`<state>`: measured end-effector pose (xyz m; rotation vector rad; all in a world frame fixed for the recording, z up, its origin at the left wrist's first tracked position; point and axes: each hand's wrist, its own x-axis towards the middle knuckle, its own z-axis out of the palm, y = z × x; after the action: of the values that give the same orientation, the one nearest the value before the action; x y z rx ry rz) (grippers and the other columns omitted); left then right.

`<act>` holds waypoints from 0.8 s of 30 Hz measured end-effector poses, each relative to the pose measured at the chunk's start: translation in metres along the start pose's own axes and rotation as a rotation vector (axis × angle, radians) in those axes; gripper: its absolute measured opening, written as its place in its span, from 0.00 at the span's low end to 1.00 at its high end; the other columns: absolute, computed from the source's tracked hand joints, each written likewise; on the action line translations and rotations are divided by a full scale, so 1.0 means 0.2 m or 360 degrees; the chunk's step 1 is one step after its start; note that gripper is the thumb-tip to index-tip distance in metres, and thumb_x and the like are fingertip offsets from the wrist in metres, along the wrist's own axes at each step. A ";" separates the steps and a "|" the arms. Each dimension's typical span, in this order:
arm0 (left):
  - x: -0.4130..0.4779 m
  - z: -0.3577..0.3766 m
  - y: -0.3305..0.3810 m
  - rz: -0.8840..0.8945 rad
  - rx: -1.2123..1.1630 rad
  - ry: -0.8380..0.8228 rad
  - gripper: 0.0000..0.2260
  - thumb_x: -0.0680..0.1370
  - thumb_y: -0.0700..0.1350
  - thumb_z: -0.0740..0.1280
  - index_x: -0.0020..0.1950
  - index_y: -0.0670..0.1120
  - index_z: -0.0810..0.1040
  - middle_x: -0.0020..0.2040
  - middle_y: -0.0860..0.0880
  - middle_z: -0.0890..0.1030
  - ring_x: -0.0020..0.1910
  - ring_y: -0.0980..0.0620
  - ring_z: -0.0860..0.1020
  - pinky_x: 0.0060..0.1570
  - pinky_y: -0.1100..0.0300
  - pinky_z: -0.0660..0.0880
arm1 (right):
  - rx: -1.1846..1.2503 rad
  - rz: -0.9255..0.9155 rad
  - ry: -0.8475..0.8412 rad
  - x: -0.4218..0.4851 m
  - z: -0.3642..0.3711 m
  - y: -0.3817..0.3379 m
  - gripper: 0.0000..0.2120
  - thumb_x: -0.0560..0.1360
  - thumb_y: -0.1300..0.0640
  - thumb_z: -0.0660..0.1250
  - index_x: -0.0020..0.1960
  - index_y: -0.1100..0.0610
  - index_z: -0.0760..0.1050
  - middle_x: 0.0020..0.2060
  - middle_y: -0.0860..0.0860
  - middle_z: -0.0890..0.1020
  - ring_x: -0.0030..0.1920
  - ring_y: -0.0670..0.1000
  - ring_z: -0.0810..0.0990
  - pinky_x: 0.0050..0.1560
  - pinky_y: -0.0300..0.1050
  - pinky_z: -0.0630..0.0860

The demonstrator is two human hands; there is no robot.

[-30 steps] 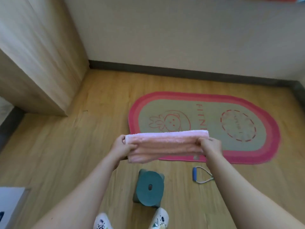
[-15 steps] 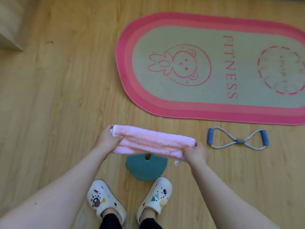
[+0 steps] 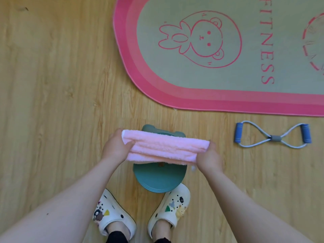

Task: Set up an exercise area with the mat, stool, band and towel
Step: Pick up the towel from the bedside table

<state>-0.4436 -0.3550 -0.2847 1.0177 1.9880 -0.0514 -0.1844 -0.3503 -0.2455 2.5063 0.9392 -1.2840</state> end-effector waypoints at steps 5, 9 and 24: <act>-0.04 -0.02 0.03 0.0085 0.0043 0.0026 0.30 0.79 0.51 0.65 0.77 0.47 0.57 0.73 0.43 0.65 0.68 0.43 0.69 0.60 0.52 0.68 | -0.0086 -0.0152 0.0165 -0.01 0.03 0.01 0.36 0.75 0.62 0.58 0.79 0.51 0.49 0.74 0.55 0.63 0.70 0.58 0.65 0.61 0.49 0.68; -0.09 -0.09 0.06 0.0218 0.0100 0.0166 0.31 0.79 0.53 0.64 0.77 0.46 0.56 0.74 0.42 0.63 0.71 0.42 0.64 0.67 0.49 0.64 | -0.0257 -0.0384 0.0303 -0.08 -0.01 -0.04 0.34 0.73 0.59 0.62 0.77 0.51 0.56 0.76 0.55 0.59 0.75 0.56 0.58 0.73 0.54 0.59; -0.67 -0.85 0.45 0.0750 0.0193 0.0382 0.21 0.77 0.48 0.65 0.70 0.50 0.69 0.73 0.50 0.65 0.71 0.49 0.64 0.69 0.54 0.60 | -0.0406 -0.1236 0.0429 -0.90 -0.36 -0.75 0.17 0.75 0.60 0.61 0.62 0.52 0.76 0.58 0.48 0.78 0.60 0.52 0.72 0.61 0.47 0.68</act>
<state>-0.4625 -0.3147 -0.0541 1.6111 1.9194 0.2186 -0.3036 -0.2834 -0.0419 2.2015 2.1257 -0.8764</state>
